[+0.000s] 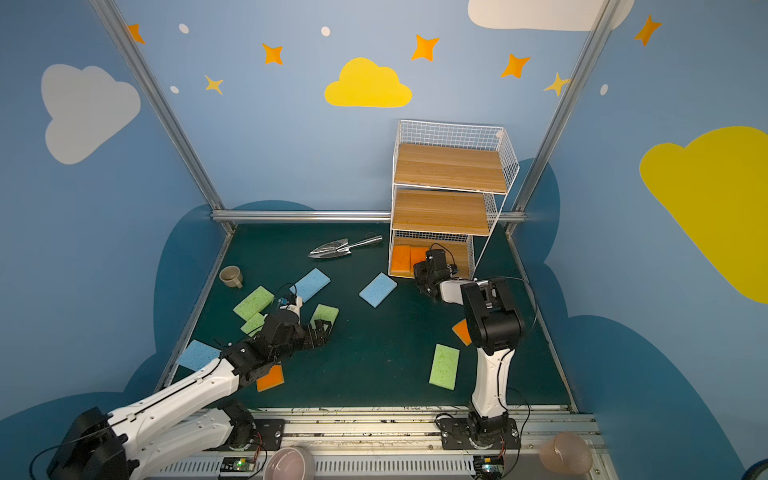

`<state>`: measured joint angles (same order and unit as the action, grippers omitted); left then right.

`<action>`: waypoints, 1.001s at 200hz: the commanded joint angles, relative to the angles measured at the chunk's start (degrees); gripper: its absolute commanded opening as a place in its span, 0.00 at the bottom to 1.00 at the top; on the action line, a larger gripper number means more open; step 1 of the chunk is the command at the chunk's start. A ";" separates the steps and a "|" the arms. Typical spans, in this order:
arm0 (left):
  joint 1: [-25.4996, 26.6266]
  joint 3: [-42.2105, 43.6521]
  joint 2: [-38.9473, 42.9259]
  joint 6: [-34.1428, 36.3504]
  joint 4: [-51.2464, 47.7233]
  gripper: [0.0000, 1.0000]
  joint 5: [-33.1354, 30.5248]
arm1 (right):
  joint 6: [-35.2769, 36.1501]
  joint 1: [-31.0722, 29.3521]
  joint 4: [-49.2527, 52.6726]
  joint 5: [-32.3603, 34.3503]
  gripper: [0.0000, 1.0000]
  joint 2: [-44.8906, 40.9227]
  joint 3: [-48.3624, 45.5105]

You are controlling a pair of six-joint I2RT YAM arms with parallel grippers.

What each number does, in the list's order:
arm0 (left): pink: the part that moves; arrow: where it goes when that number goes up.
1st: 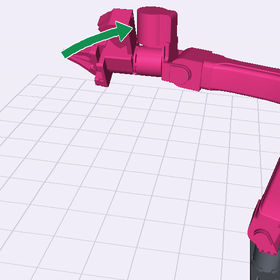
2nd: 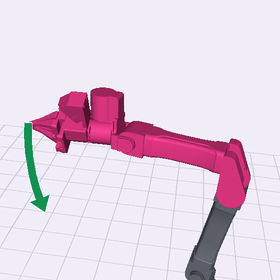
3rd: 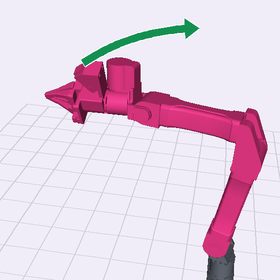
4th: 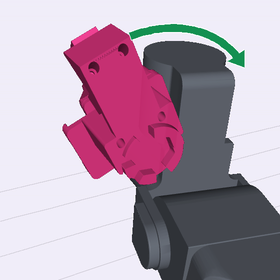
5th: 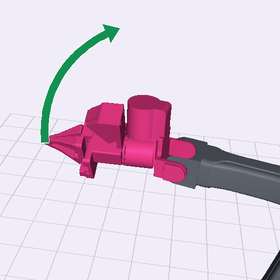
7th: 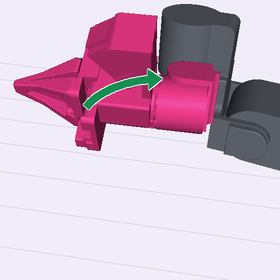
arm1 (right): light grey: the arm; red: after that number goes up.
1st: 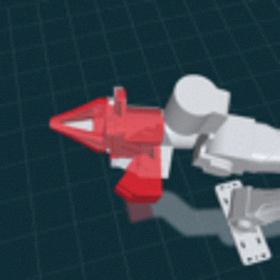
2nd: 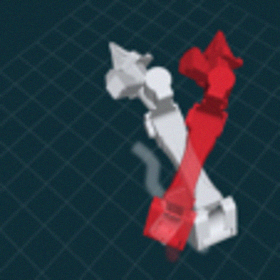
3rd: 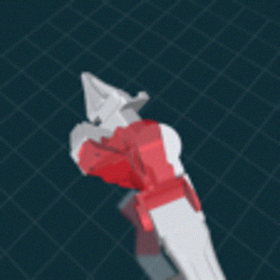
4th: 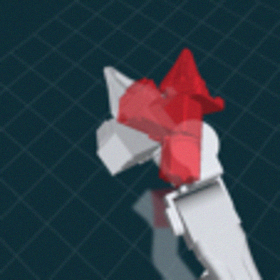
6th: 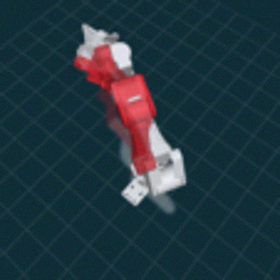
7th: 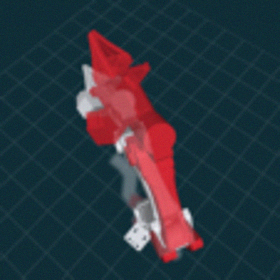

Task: Place and organize the cleaning sponges onto the shelf
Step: 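Release the orange sponge on the bottom shelf and open the right gripper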

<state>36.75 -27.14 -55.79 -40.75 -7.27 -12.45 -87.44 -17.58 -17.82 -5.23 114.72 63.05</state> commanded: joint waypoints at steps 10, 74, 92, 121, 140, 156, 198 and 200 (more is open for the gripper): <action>-0.21 1.03 1.33 -0.46 -0.60 1.00 0.14 | 1.52 -0.75 -0.18 -3.00 0.24 -1.40 -0.30; -0.20 1.82 2.65 -0.73 -0.99 1.00 0.13 | 4.81 -0.70 3.58 -1.40 0.42 -4.91 -0.82; -0.19 1.80 2.68 -0.82 -1.05 1.00 0.14 | 5.68 -0.29 4.34 -1.62 0.44 -5.78 -1.17; -0.19 1.91 2.53 -1.15 -0.77 1.00 0.32 | 7.34 0.51 5.50 -2.09 0.46 -7.69 -2.28; -0.19 1.92 2.35 -1.17 -0.41 1.00 0.48 | 8.60 1.52 5.64 -3.23 0.46 -9.16 -3.72; -0.17 1.82 2.07 -0.46 -0.27 1.00 0.50 | 10.88 2.77 6.47 -4.27 0.46 -11.06 -4.97; -0.10 -0.93 -1.83 3.41 0.62 1.00 3.56 | 22.08 6.46 12.29 -9.42 0.45 -18.53 -8.26; -0.10 -1.15 -2.16 3.49 0.66 1.00 3.81 | 22.69 6.61 13.10 -9.61 0.45 -18.97 -8.35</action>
<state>36.75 -25.93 -55.33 -40.23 -7.46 -11.35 -73.49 -12.51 -10.15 -11.14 100.97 56.07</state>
